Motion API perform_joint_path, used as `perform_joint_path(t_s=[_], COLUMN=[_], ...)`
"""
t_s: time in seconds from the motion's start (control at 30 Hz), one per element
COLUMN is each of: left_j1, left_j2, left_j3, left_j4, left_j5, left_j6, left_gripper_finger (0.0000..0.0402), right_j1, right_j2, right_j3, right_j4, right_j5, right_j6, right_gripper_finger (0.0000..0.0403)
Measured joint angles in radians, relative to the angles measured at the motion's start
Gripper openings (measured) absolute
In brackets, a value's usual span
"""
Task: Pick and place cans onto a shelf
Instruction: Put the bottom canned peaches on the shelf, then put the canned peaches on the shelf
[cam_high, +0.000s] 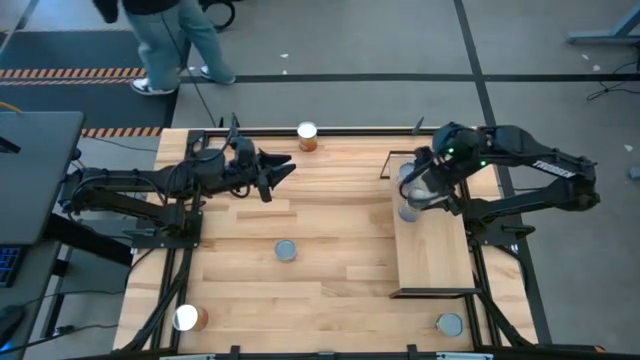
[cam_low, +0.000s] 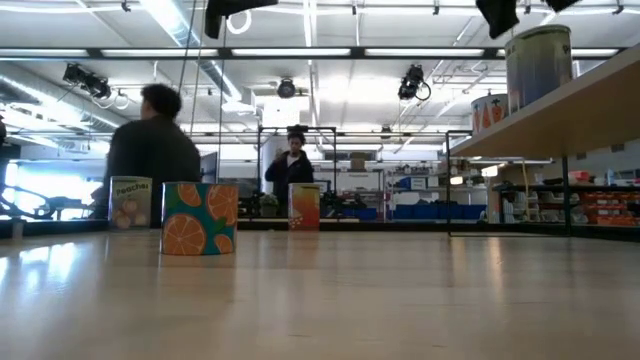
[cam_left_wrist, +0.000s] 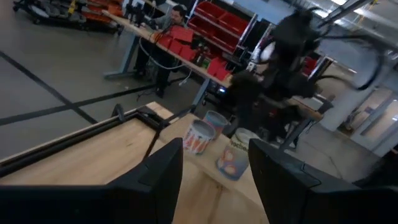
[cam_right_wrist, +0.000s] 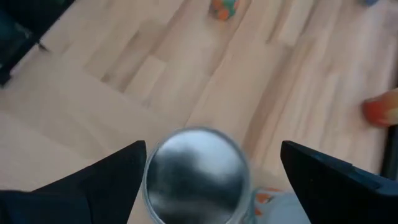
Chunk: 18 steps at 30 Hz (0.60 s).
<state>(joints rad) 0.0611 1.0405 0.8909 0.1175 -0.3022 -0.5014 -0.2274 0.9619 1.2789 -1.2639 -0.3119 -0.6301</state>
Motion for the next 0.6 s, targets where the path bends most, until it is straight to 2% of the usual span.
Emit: perform_joint_path(t_s=[0.13, 0.27, 0.5, 0.6], left_j1=[0.072, 0.194, 0.442, 0.515], left_j2=[-0.002, -0.002, 0.021, 0.024], left_j3=[0.000, 0.000, 0.099, 0.118], left_j4=[-0.052, -0.220, -0.840, -0.991], left_j5=[0.000, 0.003, -0.039, -0.037], left_j6=[-0.005, -0.053, -0.075, -0.040], left_gripper_finger=[0.0190, 0.0190, 0.0192, 0.0212], right_j1=[0.014, 0.019, 0.018, 0.018], right_j2=[0.000, -0.001, 0.005, 0.019], right_j3=[0.092, 0.169, 0.193, 0.193], right_j4=[0.006, 0.089, 0.304, 0.348], right_j5=[-0.002, 0.011, 0.074, 0.139], right_j6=[0.068, 0.135, 0.274, 0.318], right_gripper_finger=[0.0380, 0.0378, 0.0376, 0.0375])
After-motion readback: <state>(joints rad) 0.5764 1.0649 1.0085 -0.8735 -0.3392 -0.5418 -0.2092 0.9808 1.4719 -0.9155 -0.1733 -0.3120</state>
